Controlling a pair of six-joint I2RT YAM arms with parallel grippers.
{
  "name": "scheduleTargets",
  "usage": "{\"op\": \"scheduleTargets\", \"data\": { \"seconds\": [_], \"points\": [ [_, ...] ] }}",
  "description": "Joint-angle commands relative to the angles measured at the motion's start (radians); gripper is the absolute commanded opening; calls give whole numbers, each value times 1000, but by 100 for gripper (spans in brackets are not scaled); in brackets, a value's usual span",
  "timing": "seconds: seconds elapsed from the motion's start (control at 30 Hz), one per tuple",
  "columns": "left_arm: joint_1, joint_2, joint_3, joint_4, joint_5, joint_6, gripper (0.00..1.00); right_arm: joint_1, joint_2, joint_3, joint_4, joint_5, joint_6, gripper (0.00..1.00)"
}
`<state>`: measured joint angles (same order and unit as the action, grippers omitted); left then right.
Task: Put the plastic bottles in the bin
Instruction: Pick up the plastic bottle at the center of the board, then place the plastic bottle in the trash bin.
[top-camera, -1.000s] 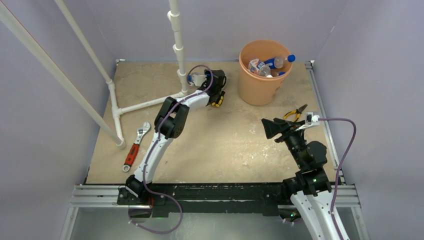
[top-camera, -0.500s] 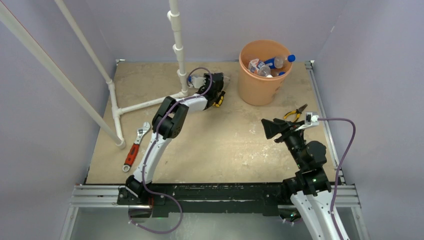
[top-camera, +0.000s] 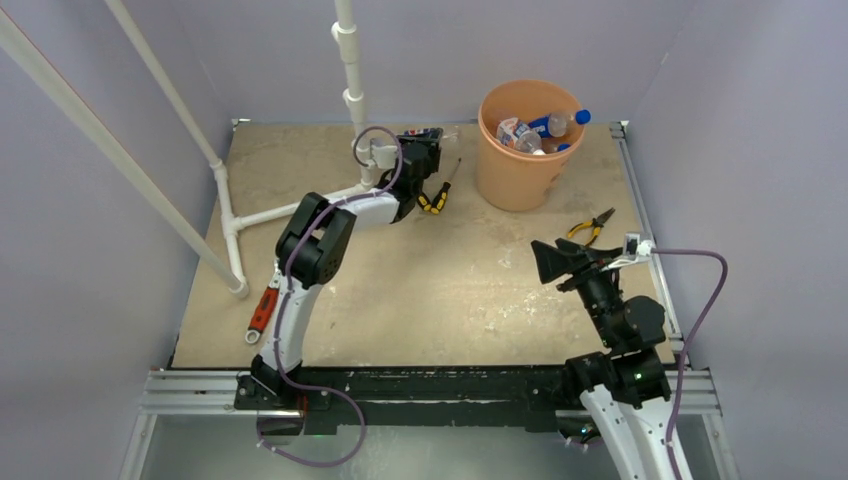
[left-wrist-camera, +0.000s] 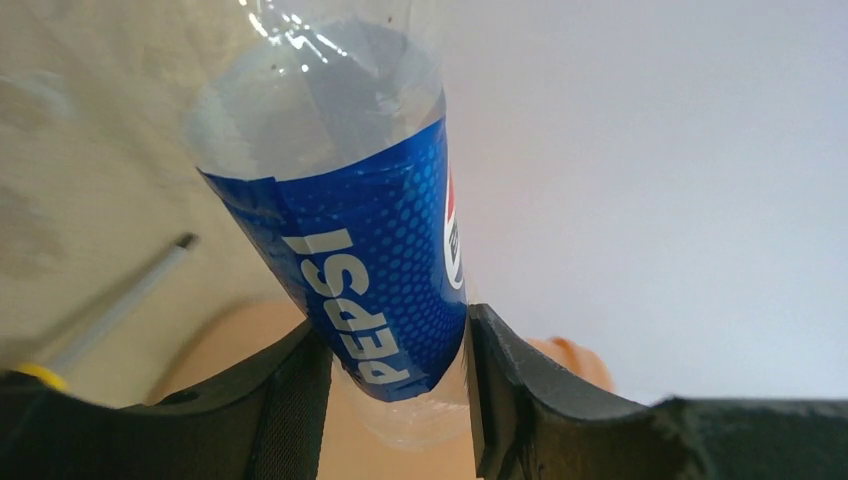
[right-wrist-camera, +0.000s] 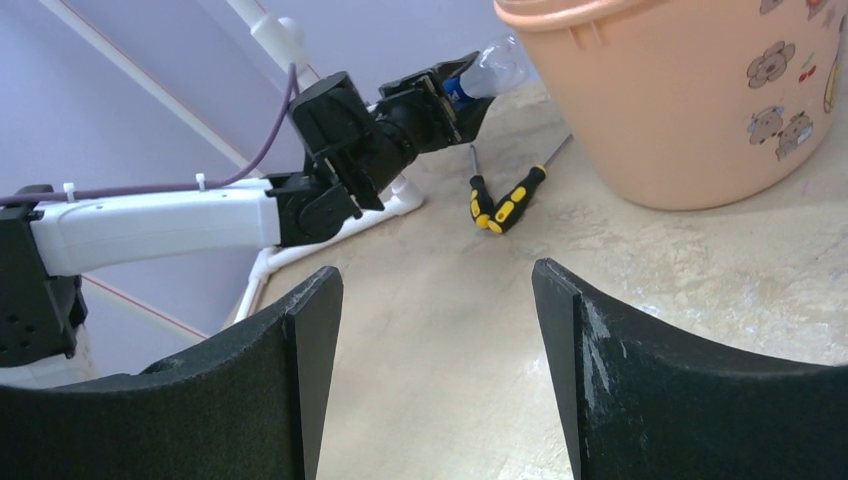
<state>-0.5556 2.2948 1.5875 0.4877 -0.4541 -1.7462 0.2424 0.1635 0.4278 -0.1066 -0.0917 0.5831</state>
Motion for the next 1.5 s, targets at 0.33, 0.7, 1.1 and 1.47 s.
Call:
{"op": "scheduleTargets", "data": {
  "seconds": [0.33, 0.7, 1.1, 1.47],
  "points": [
    [7, -204, -145, 360, 199, -33, 14, 6, -40, 100, -52, 43, -11, 73],
    [-25, -177, -161, 643, 437, -56, 10, 6, -58, 126, -78, 44, -16, 73],
    [-67, -166, -245, 1044, 730, -81, 7, 6, -5, 240, -67, 0, -109, 74],
    [-145, -218, -321, 1233, 1033, -26, 5, 6, 71, 399, -78, -79, -160, 75]
  ]
}}
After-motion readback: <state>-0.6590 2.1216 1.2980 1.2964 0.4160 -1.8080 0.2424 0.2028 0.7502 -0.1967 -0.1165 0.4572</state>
